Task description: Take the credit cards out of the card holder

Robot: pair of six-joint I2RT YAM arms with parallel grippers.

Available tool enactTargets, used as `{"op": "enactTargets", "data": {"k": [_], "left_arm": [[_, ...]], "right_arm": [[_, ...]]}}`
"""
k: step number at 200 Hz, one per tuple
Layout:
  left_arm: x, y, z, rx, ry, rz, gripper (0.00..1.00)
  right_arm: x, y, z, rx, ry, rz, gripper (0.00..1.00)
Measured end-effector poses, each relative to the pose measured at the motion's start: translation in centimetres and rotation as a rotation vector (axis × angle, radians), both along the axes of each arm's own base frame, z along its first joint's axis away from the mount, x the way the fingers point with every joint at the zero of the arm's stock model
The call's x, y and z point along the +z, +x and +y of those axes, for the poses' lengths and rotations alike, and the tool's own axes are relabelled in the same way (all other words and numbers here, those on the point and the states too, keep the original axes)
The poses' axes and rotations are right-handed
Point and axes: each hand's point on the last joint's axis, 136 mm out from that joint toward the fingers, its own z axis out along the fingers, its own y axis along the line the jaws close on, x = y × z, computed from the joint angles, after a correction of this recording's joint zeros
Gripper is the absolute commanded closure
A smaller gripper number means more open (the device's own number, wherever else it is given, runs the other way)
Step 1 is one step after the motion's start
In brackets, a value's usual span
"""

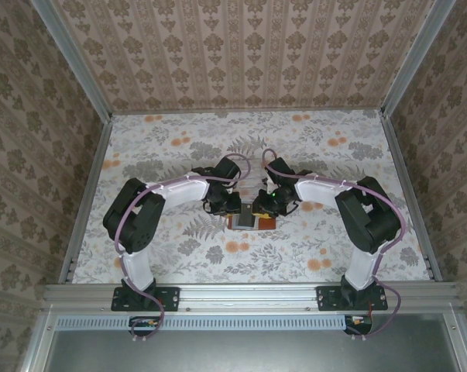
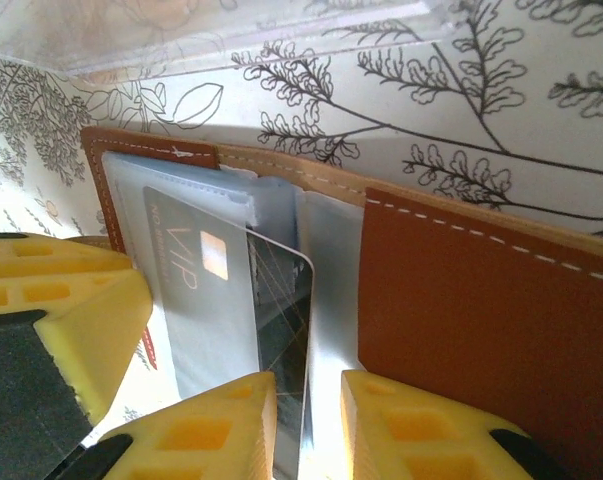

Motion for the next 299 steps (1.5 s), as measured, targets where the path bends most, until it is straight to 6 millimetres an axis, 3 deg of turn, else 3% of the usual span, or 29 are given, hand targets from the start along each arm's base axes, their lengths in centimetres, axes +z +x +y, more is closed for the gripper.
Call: {"op": "enactTargets", "data": {"k": [57,137,208,299], "left_arm": [[0.0,0.0,0.0,-0.001,0.002,-0.001,0.82],[-0.1,0.0,0.1,0.000,0.008,-0.003,0.83],[-0.1,-0.1,0.0,-0.003,0.012,-0.007,0.83],[0.0,-0.1,0.2,-0.001,0.017,-0.012,0.83]], "right_arm": [[-0.2,0.0,1.0,-0.005,0.102,-0.004,0.79],[-0.2,0.1,0.9,-0.013,0.118,-0.005,0.87],[0.2,0.1,-2.3,-0.036,0.051,-0.016,0.88],[0.2,-0.7,-4.1,-0.020,-0.027,-0.019,0.87]]}}
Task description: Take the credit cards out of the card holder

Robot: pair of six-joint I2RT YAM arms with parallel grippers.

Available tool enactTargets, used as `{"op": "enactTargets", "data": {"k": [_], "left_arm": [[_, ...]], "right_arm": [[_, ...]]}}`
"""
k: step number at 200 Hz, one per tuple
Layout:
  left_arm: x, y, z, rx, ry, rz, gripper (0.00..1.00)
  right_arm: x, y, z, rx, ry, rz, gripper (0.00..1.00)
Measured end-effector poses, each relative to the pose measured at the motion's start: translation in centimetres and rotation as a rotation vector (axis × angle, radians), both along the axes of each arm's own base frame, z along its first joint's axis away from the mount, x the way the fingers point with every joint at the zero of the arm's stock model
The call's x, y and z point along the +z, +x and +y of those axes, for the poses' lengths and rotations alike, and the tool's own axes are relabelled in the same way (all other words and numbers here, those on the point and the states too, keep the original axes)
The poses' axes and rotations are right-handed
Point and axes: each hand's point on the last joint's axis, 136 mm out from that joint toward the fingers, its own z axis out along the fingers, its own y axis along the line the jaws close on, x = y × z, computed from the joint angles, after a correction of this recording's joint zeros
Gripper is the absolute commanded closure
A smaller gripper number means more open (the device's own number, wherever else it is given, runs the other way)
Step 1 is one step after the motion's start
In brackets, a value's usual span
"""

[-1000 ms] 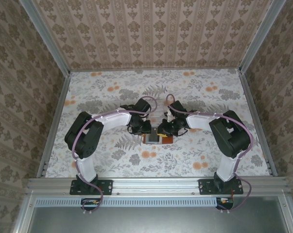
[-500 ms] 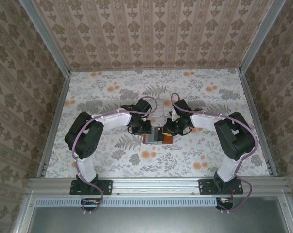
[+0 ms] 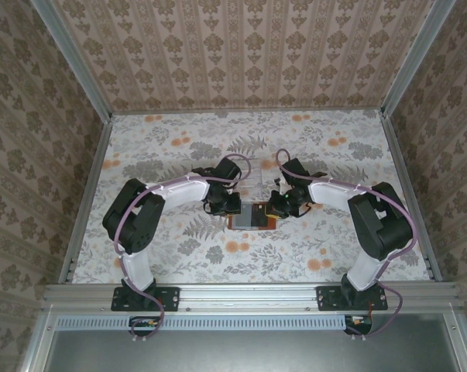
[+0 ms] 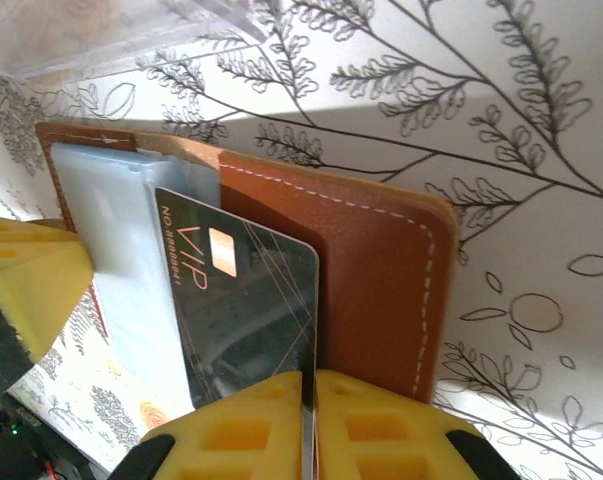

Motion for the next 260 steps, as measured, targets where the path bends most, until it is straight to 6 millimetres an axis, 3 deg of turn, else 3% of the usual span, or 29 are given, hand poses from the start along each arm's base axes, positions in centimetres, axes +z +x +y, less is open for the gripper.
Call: {"op": "enactTargets", "data": {"k": [109,150,194,225,260], "left_arm": [[0.0,-0.1,0.1,0.000,-0.001,-0.002,0.82],[0.0,-0.2,0.0,-0.002,-0.001,-0.003,0.81],[0.3,-0.8,0.6,-0.006,0.029,0.002,0.76],[1.8,-0.9,0.3,-0.016,0.034,-0.012,0.76],[4.2,-0.3,-2.0,-0.045,-0.021,-0.058,0.77]], "right_arm": [[0.3,0.0,-0.1,0.002,0.001,-0.005,0.86],[0.7,0.3,0.4,-0.009,0.030,-0.011,0.74],[0.6,0.3,0.4,-0.008,0.029,-0.010,0.71],[0.6,0.3,0.4,-0.008,0.029,-0.010,0.68],[0.6,0.3,0.4,-0.014,0.030,-0.006,0.66]]}}
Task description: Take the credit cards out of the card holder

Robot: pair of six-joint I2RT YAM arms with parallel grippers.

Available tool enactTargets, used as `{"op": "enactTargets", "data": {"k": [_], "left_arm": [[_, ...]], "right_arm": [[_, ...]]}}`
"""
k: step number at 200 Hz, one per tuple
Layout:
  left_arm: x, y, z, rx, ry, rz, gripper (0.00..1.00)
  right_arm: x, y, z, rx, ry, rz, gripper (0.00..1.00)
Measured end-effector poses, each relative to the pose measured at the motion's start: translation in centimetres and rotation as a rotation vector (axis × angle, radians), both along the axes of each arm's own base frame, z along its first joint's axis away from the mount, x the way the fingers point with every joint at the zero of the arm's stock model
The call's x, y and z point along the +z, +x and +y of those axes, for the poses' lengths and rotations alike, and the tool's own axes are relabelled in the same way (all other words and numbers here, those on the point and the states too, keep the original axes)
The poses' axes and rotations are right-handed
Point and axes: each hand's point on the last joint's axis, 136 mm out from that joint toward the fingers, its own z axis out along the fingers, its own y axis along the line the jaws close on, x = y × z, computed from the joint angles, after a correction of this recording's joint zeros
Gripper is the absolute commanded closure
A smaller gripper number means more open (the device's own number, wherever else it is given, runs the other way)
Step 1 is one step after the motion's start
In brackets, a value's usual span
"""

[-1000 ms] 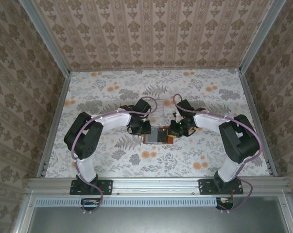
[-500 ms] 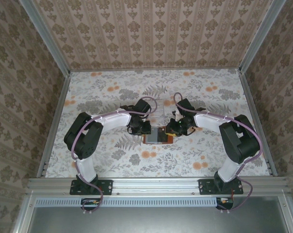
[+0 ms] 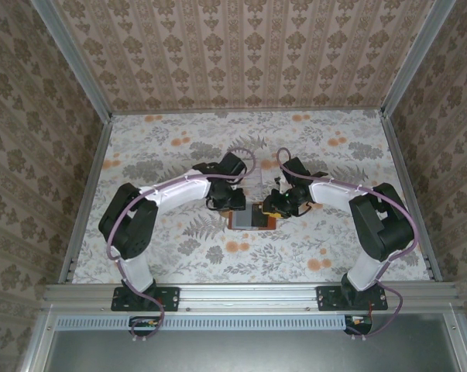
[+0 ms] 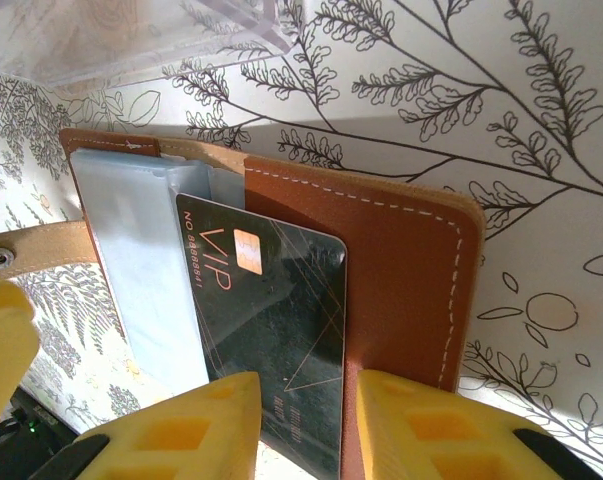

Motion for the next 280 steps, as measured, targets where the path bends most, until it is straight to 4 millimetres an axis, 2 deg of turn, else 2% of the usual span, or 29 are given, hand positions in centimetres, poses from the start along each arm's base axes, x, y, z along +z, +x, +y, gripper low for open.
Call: {"op": "enactTargets", "data": {"k": [33,66,105,169,280], "left_arm": [[0.4,-0.4,-2.1,-0.038,-0.050,0.015,0.80],[-1.3,-0.9,-3.9,-0.066,-0.049,0.056,0.85],[-3.5,-1.5,-3.7,-0.071,-0.009,0.099,0.84],[-3.8,-1.6,-3.4,-0.068,0.011,0.108,0.89],[-4.0,-1.7,-2.7,-0.058,0.038,0.119,0.94]], "right_arm": [[0.0,0.0,0.0,-0.006,0.000,0.005,0.66],[-0.2,0.0,0.0,-0.009,-0.001,0.012,0.64],[-0.6,-0.1,0.0,-0.012,-0.004,0.023,0.63],[-0.8,0.2,0.8,-0.013,0.041,0.034,0.62],[-0.8,0.2,1.6,-0.057,0.124,0.058,0.66]]}}
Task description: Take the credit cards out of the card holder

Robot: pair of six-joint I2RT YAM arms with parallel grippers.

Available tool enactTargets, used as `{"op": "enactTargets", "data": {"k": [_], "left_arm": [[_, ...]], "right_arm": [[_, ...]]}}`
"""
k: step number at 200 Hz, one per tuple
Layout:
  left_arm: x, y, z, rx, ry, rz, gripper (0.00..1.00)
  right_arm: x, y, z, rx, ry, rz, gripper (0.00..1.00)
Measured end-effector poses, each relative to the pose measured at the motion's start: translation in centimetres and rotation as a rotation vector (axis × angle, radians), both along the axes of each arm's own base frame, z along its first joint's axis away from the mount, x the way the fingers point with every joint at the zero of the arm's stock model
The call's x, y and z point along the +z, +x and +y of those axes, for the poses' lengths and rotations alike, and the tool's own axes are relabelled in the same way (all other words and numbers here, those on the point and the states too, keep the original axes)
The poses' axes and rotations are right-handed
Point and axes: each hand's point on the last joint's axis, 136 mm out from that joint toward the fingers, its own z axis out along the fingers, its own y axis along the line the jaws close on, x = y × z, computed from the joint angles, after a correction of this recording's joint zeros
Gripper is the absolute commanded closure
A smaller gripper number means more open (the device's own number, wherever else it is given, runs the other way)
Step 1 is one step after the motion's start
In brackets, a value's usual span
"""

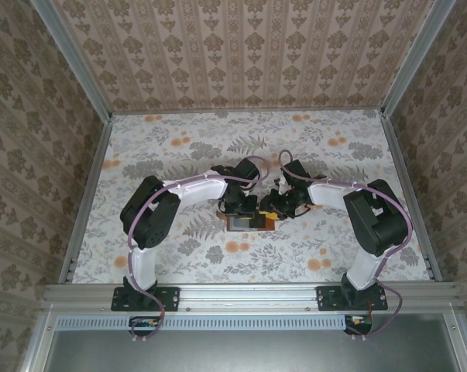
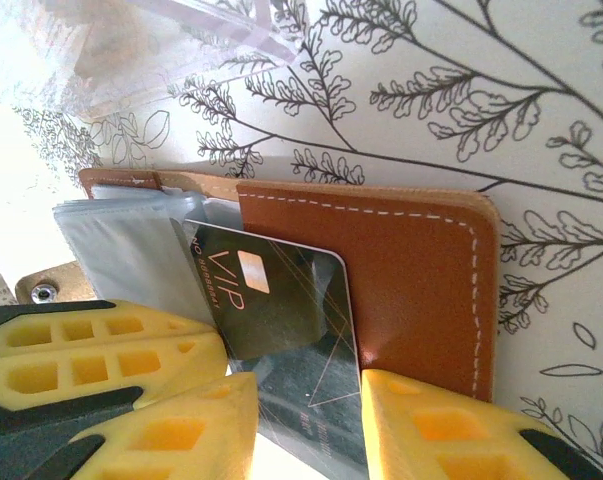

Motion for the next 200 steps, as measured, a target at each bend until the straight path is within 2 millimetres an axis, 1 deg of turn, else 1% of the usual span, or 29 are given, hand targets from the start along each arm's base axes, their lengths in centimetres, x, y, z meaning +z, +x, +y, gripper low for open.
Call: {"op": "enactTargets", "data": {"k": [33,83,101,118,136,152,200], "left_arm": [[0.0,0.0,0.1,0.001,0.004,0.000,0.95],[0.0,0.0,0.1,0.002,0.004,-0.001,0.95],[-0.1,0.1,0.0,0.001,0.000,-0.003,0.95],[-0.1,0.1,-0.1,0.000,-0.009,-0.006,0.95],[-0.2,0.1,-0.2,0.000,-0.014,-0.008,0.95],[-0.2,0.1,-0.2,0.000,-0.016,-0.008,0.95],[-0.1,0.1,-0.2,0.001,-0.022,-0.014,0.95]], "right_arm": [[0.5,-0.1,0.1,-0.011,0.021,0.001,0.68],[2.8,0.1,0.7,-0.010,0.076,-0.038,0.68],[3.2,0.1,0.9,-0.006,0.094,-0.044,0.69],[3.3,0.0,1.2,0.000,0.102,-0.040,0.70],[3.3,-0.1,1.3,0.005,0.103,-0.040,0.75],[3.2,-0.3,1.3,0.015,0.098,-0.040,0.76],[2.0,-1.1,1.2,0.047,0.019,-0.027,0.84]]}}
